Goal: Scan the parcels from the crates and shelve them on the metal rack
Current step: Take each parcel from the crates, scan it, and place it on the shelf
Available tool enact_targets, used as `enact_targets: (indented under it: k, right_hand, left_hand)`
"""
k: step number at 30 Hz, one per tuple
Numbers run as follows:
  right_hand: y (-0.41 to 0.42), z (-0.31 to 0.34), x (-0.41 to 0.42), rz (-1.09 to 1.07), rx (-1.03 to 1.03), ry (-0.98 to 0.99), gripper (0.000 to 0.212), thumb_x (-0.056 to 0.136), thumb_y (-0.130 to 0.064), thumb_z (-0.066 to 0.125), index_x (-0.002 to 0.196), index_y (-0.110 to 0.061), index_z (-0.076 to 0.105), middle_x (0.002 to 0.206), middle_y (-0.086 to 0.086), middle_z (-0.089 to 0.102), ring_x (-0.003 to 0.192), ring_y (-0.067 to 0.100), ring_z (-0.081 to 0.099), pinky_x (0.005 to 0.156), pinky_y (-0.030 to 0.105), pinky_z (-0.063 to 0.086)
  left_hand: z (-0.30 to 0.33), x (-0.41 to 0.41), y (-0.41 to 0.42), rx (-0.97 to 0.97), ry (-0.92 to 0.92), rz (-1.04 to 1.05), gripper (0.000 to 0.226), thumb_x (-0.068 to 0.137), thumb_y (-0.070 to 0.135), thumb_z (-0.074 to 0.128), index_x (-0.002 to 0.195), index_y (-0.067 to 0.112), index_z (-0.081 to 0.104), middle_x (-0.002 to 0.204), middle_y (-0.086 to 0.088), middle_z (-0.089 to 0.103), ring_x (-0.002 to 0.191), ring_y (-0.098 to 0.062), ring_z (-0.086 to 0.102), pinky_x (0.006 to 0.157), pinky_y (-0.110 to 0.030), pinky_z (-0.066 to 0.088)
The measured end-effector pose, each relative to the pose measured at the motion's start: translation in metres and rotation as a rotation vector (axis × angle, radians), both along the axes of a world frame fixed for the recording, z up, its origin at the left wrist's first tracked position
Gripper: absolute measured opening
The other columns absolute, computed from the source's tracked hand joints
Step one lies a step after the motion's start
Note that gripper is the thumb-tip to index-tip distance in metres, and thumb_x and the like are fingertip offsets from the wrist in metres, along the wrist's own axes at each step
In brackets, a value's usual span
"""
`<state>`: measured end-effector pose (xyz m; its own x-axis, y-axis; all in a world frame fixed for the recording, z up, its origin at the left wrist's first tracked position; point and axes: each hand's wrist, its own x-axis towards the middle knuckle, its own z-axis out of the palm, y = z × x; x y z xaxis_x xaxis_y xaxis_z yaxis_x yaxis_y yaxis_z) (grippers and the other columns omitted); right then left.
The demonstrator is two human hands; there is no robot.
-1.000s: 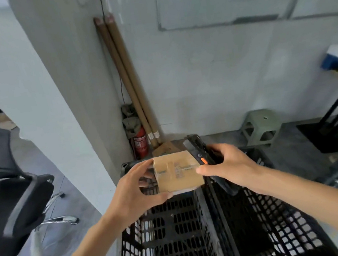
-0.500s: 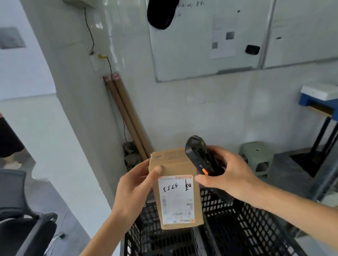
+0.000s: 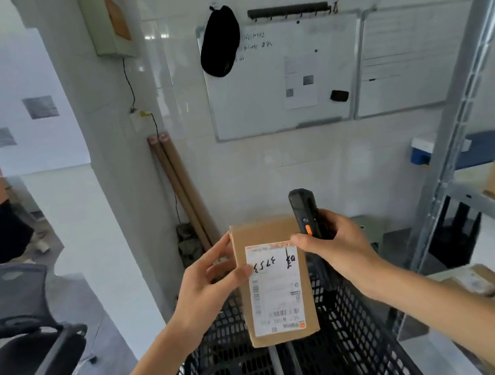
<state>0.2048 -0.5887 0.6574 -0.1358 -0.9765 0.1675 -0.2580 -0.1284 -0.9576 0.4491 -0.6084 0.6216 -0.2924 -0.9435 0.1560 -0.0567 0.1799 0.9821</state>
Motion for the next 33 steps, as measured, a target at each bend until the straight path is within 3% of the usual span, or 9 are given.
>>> enact_targets:
  k: [4, 7, 11, 14, 20, 23, 25, 29, 33]
  right_hand:
    - [0.039, 0.012, -0.01, -0.022, -0.023, -0.005, 0.025, 0.083, -0.021, 0.085, 0.104, -0.023, 0.071, 0.097, -0.01, 0.077, 0.09, 0.002, 0.071, 0.075, 0.014, 0.053]
    - [0.069, 0.02, -0.014, -0.044, -0.024, 0.016, 0.037, 0.081, -0.028, 0.087, 0.114, -0.029, 0.07, 0.106, -0.017, 0.076, 0.1, 0.0, 0.07, 0.088, 0.024, 0.054]
    - [0.107, 0.031, -0.017, -0.118, -0.02, -0.001, 0.039, 0.081, -0.031, 0.087, 0.115, -0.03, 0.07, 0.106, -0.019, 0.076, 0.1, 0.0, 0.07, 0.088, 0.027, 0.054]
    - [0.137, 0.036, -0.014, -0.198, -0.022, -0.051, 0.032, 0.084, -0.025, 0.084, 0.113, -0.028, 0.07, 0.102, -0.017, 0.077, 0.097, 0.002, 0.071, 0.084, 0.025, 0.054]
    - [0.201, 0.047, -0.002, -0.385, -0.063, -0.118, 0.023, 0.084, -0.022, 0.083, 0.104, -0.027, 0.072, 0.092, -0.018, 0.077, 0.088, 0.001, 0.071, 0.076, 0.024, 0.05]
    - [0.235, 0.055, -0.003, -0.437, -0.073, -0.127, 0.022, 0.084, -0.022, 0.083, 0.102, -0.029, 0.072, 0.09, -0.019, 0.077, 0.085, -0.001, 0.071, 0.073, 0.023, 0.05]
    - [0.258, 0.059, -0.007, -0.47, -0.073, -0.128, 0.022, 0.085, -0.022, 0.083, 0.103, -0.029, 0.073, 0.091, -0.018, 0.078, 0.086, 0.001, 0.072, 0.076, 0.025, 0.053]
    - [0.309, 0.064, -0.019, -0.537, -0.085, -0.155, 0.026, 0.084, -0.021, 0.084, 0.107, -0.027, 0.073, 0.093, -0.015, 0.079, 0.085, 0.002, 0.074, 0.08, 0.031, 0.056]
    - [0.364, 0.068, -0.039, -0.62, -0.11, -0.19, 0.028, 0.084, -0.023, 0.084, 0.11, -0.029, 0.072, 0.096, -0.013, 0.079, 0.089, 0.009, 0.075, 0.078, 0.032, 0.055]
  left_hand:
    - [0.023, -0.017, 0.018, 0.022, 0.086, 0.036, 0.061, 0.081, 0.029, 0.076, 0.139, 0.03, 0.059, 0.111, -0.006, 0.075, 0.103, -0.019, 0.074, 0.075, -0.026, 0.061]
    - [0.038, -0.028, 0.031, 0.036, 0.098, 0.031, 0.052, 0.086, 0.027, 0.074, 0.136, 0.03, 0.059, 0.108, -0.003, 0.076, 0.099, -0.017, 0.075, 0.072, -0.027, 0.061]
    - [0.054, -0.039, 0.061, 0.062, 0.12, 0.005, 0.052, 0.078, 0.038, 0.074, 0.128, 0.03, 0.062, 0.105, 0.0, 0.077, 0.097, -0.015, 0.075, 0.071, -0.024, 0.058]
    - [0.064, -0.044, 0.091, 0.056, 0.156, -0.024, 0.037, 0.087, 0.033, 0.073, 0.121, 0.023, 0.064, 0.104, 0.0, 0.078, 0.091, -0.013, 0.075, 0.065, -0.018, 0.057]
    - [0.08, -0.037, 0.147, 0.032, 0.099, -0.296, 0.051, 0.095, 0.018, 0.067, 0.139, 0.04, 0.053, 0.119, 0.011, 0.074, 0.106, -0.008, 0.071, 0.074, -0.02, 0.059]
    - [0.082, -0.033, 0.169, 0.083, 0.026, -0.501, 0.074, 0.095, 0.011, 0.067, 0.148, 0.053, 0.036, 0.13, 0.016, 0.068, 0.119, -0.015, 0.067, 0.097, -0.042, 0.056]
    - [0.083, -0.035, 0.184, 0.07, 0.004, -0.578, 0.079, 0.094, 0.009, 0.068, 0.149, 0.055, 0.033, 0.135, 0.021, 0.064, 0.123, -0.018, 0.065, 0.101, -0.049, 0.054]
    - [0.091, -0.057, 0.218, 0.027, 0.074, -0.581, 0.075, 0.089, 0.003, 0.073, 0.147, 0.042, 0.045, 0.138, 0.02, 0.062, 0.118, -0.02, 0.068, 0.093, -0.048, 0.059]
    - [0.1, -0.092, 0.252, 0.049, 0.169, -0.545, 0.054, 0.088, 0.004, 0.072, 0.134, 0.029, 0.062, 0.125, 0.009, 0.072, 0.107, -0.021, 0.073, 0.078, -0.035, 0.062]
